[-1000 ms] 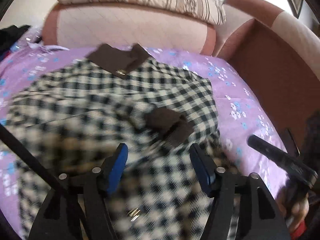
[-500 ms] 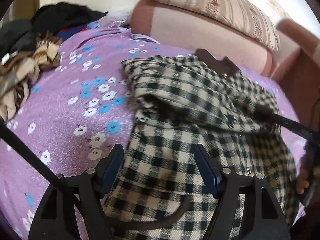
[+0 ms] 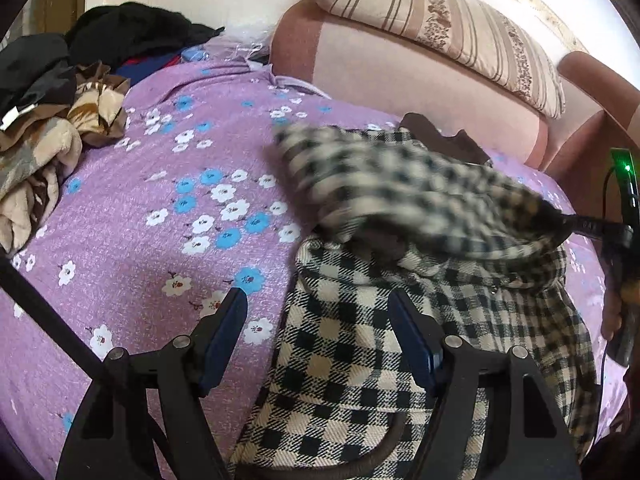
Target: Fold large clothes
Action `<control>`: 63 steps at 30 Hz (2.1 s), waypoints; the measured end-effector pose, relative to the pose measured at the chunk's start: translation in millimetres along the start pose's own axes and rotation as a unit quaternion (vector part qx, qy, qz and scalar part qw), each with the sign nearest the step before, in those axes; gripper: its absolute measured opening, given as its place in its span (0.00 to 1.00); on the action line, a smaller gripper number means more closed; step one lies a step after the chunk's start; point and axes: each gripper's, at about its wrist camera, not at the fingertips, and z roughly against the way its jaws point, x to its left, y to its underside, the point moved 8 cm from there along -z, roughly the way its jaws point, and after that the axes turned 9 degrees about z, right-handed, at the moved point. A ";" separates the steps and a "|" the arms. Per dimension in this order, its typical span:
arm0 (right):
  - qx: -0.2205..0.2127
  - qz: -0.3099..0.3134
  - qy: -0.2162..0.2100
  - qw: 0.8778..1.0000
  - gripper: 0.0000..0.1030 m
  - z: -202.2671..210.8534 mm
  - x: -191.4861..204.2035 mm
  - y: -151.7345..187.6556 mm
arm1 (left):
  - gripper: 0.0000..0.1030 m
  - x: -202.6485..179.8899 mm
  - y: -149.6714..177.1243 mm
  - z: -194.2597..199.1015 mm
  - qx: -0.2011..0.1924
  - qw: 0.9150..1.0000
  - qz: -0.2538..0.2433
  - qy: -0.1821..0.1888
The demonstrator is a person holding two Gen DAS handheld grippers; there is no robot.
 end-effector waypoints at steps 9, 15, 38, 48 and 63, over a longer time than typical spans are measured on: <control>-0.001 -0.060 0.077 0.995 0.35 10.1 -51.2 1.0 | 0.69 12.0 -0.6 -6.0 0.011 1.000 0.023 -0.004; -0.040 -0.050 -0.028 0.998 0.35 37.3 -2.9 -9.2 | 0.69 9.1 6.0 -12.1 0.017 1.000 0.012 -0.023; -0.027 0.138 -0.129 0.982 0.31 13.8 242.3 20.7 | 0.69 96.5 -35.8 33.1 -0.018 0.989 0.140 -0.052; -0.021 0.136 -0.138 0.981 0.28 -33.2 298.8 5.5 | 0.69 115.4 -43.7 40.4 -0.029 0.985 0.161 -0.049; -0.043 0.190 -0.174 0.965 0.65 28.7 274.6 -34.8 | 0.69 87.6 -16.2 7.5 0.025 0.992 0.110 -0.053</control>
